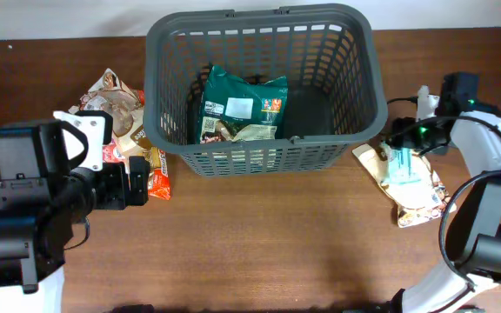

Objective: Pack container
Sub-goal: 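Move the right gripper to the teal-white packet and grasp it, then lift the teal-white packet with the right gripper toward the basket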

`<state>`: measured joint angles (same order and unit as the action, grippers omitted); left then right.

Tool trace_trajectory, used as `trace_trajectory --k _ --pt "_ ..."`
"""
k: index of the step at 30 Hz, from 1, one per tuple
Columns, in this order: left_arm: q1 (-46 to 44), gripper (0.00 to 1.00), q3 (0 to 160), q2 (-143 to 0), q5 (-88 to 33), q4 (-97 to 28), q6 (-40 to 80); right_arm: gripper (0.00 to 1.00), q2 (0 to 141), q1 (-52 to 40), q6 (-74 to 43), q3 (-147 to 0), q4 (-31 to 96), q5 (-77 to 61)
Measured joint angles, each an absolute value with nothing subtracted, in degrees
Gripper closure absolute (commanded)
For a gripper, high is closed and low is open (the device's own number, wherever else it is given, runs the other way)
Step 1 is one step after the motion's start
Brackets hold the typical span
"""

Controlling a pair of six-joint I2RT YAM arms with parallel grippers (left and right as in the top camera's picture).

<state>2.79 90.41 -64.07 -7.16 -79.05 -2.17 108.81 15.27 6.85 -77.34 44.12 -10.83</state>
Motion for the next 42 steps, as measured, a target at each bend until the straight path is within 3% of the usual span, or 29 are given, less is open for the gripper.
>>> trace_trajectory --k 12,17,31,42 --pt "2.79 0.01 90.41 -64.07 -7.16 -79.07 -2.17 0.75 109.03 14.57 6.44 -77.34 44.12 -10.35" --pt "2.79 0.01 90.41 -64.07 -7.16 -79.07 -2.17 0.96 109.03 14.57 6.28 -77.34 44.73 -10.31" --pt "2.79 0.01 90.41 -64.07 -7.16 -79.05 -2.17 0.96 109.14 14.59 6.00 -78.96 48.58 -10.33" --pt "2.79 0.01 90.41 -64.07 -7.16 -79.09 -2.17 0.97 109.56 16.53 5.80 -104.49 64.71 -10.57"
